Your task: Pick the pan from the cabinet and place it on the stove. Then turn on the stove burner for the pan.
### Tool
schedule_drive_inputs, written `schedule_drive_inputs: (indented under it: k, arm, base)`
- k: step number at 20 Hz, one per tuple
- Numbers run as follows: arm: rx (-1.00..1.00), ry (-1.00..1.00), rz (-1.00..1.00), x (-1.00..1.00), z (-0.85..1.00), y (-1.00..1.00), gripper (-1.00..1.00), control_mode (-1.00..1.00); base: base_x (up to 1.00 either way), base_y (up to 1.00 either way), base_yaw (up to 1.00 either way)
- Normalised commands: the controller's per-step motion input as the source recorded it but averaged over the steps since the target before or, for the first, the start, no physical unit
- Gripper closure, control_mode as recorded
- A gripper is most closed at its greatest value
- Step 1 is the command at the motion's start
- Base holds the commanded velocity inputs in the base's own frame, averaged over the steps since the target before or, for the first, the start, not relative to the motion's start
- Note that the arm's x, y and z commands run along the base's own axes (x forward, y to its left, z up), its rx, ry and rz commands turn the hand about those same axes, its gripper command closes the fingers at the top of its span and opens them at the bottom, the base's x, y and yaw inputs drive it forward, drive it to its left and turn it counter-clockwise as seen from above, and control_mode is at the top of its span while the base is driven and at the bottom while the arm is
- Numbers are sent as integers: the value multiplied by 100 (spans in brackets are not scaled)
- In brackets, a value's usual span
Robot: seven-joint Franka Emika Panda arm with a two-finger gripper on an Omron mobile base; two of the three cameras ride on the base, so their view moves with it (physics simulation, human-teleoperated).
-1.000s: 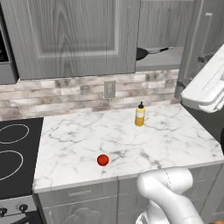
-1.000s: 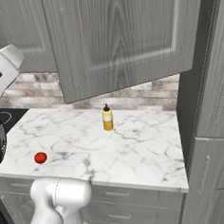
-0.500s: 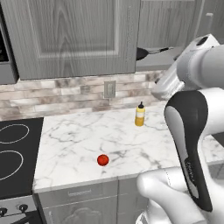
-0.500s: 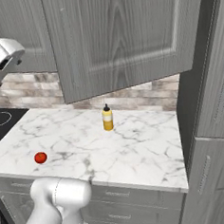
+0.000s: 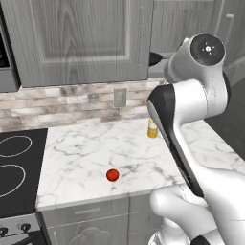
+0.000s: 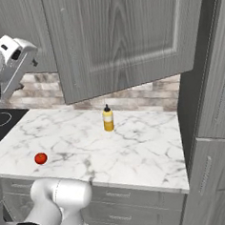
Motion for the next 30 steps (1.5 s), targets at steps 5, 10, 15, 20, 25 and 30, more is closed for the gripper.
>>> schedule_drive_inputs:
  k: [5,10,15,20,25,30]
  arm:
    - [-22,8,0,55,-33,-1,-100,-100]
    - [-21,0,-2,40,-19,-11,-100,-100]
    - [-19,-1,-3,33,-15,-16,-100,-100]
    - [-16,0,-7,18,-10,-29,-100,-100]
    - [-12,0,-10,6,-4,-38,-100,-100]
    - [-9,0,-11,0,-4,-44,-100,-100]
  base:
    - [0,0,0]
    - [0,0,0]
    - [0,0,0]
    - [0,0,0]
    - [0,0,0]
    - [0,0,0]
